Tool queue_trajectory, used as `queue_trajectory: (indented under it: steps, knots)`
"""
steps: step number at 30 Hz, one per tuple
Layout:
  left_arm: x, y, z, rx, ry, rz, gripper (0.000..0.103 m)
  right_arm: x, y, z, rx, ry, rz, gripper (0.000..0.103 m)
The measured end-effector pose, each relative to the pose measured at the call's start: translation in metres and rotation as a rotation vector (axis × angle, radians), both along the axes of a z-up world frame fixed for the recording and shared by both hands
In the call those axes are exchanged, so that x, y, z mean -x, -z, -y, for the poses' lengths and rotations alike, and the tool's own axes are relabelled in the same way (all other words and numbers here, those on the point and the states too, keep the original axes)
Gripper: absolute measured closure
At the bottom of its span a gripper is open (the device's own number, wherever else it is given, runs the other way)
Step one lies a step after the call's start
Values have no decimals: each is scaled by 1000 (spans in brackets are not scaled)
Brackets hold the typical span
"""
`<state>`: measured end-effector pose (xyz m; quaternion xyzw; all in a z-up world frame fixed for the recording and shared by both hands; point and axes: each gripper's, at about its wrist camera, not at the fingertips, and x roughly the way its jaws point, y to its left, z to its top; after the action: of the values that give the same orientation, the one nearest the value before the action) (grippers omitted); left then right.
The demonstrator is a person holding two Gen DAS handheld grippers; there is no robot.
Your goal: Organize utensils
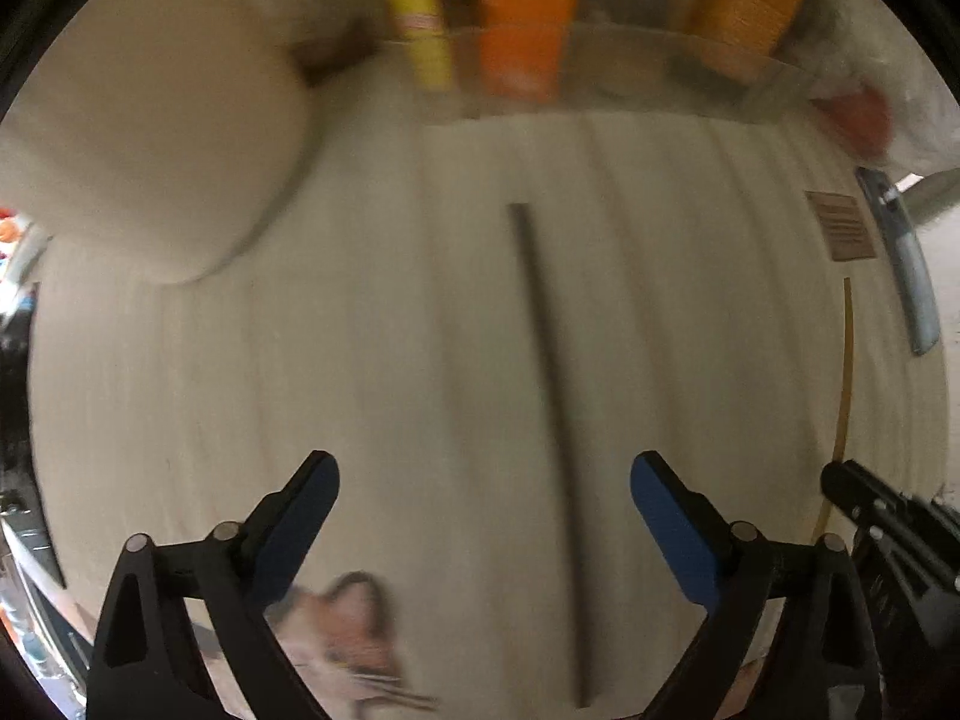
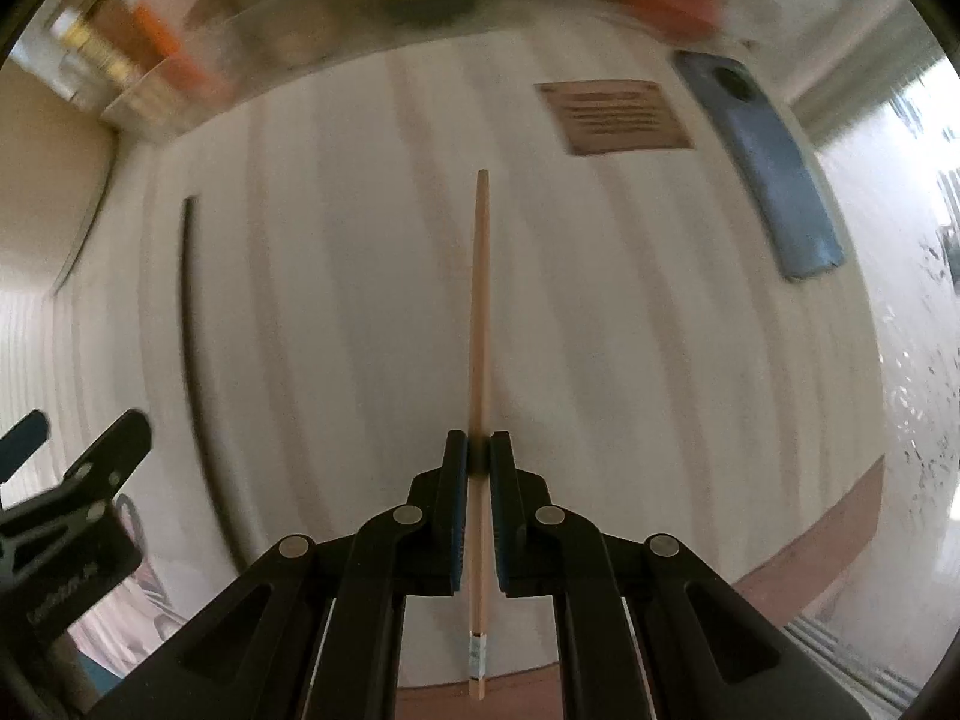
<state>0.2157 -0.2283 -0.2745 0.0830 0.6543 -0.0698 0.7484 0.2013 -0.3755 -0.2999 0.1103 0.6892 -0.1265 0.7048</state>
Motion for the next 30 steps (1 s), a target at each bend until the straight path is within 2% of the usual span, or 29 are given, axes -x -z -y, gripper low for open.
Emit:
queue_trajectory:
  steps: [2,3,5,7,9,10,11,15,19,26,30]
  knots:
    - [0,5,14,-7,17,-10,28,3,-1,15,4,24,2,96]
    - [0,7,21,-15,28,-12,32,4,-2,18,5,34,3,96]
    - [2,11,28,-26,44,-8,47,6,-2,30,4,60,4,95]
    - [6,9,36,-26,50,15,53,7,-2,41,-1,79,5,95]
    - [8,6,39,0,62,21,72,8,-1,47,-2,89,6,95]
    - [10,6,42,3,64,22,89,8,-1,49,-3,91,6,95]
    - [12,5,45,-11,67,25,98,9,0,51,-4,93,4,95]
    - [16,2,38,-37,65,37,99,7,4,55,-12,85,-2,95]
    - [20,-4,5,-47,24,39,100,2,4,41,-28,52,4,95]
    - [38,-24,-66,-71,-81,54,100,-20,-8,-21,-130,-53,21,95]
    - [52,-25,-115,-80,-156,37,100,-37,-10,-72,-169,-134,13,95]
